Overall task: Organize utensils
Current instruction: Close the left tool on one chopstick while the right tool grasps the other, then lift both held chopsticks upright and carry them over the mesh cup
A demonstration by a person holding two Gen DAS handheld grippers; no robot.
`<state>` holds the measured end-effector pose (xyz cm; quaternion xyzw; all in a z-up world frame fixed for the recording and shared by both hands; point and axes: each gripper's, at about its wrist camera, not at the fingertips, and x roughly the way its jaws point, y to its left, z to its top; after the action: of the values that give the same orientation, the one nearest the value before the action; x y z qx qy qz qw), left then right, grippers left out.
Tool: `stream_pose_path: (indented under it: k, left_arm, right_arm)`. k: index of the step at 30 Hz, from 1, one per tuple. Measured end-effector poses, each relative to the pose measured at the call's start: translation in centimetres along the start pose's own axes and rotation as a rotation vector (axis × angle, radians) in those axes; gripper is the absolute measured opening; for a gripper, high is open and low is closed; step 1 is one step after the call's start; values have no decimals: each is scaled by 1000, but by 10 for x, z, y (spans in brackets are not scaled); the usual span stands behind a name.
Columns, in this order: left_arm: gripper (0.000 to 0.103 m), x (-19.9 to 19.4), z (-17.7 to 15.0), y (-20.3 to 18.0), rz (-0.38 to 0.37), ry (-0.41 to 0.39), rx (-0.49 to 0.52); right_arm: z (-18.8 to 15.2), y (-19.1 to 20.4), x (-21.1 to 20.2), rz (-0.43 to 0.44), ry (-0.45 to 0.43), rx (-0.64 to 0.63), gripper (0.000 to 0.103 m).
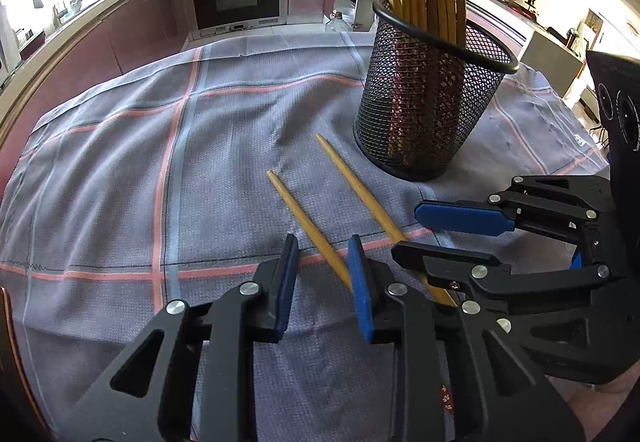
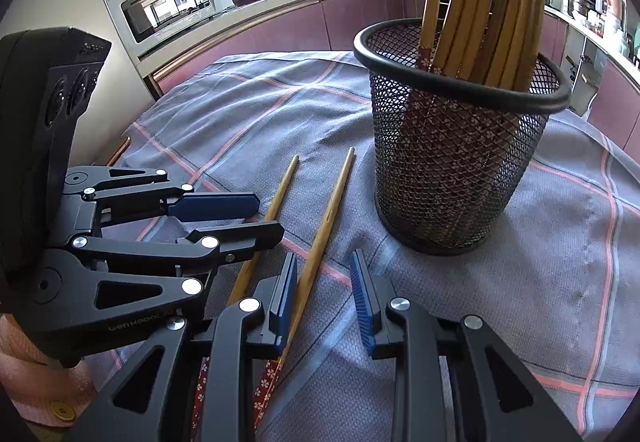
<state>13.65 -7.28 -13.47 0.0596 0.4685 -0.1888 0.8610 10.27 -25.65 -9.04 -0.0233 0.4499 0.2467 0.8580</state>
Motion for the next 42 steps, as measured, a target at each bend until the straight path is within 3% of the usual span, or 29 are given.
stream_pose_path:
  k: [5,9,13,25,42]
  left_arm:
    - [25,0,-2,-1,3,-2,2]
    - [18,0,-3,-3,23,-5,2]
    - [16,-1,-5,-2,24,-10,-13]
    - [7,-8,-9,3,19,-22,-54]
    - [7,-44,-10,8,-7,-91,-71]
  right_arm:
    - [1,3,3,-21,-6,-10,25]
    - [0,5,4,-41,-13,-14,22]
    - [0,1,3,-39,-15,5,8]
    - [-5,-11,-6,5,-23,48,5]
    - [-9,-12,-43,99,-101,61,5]
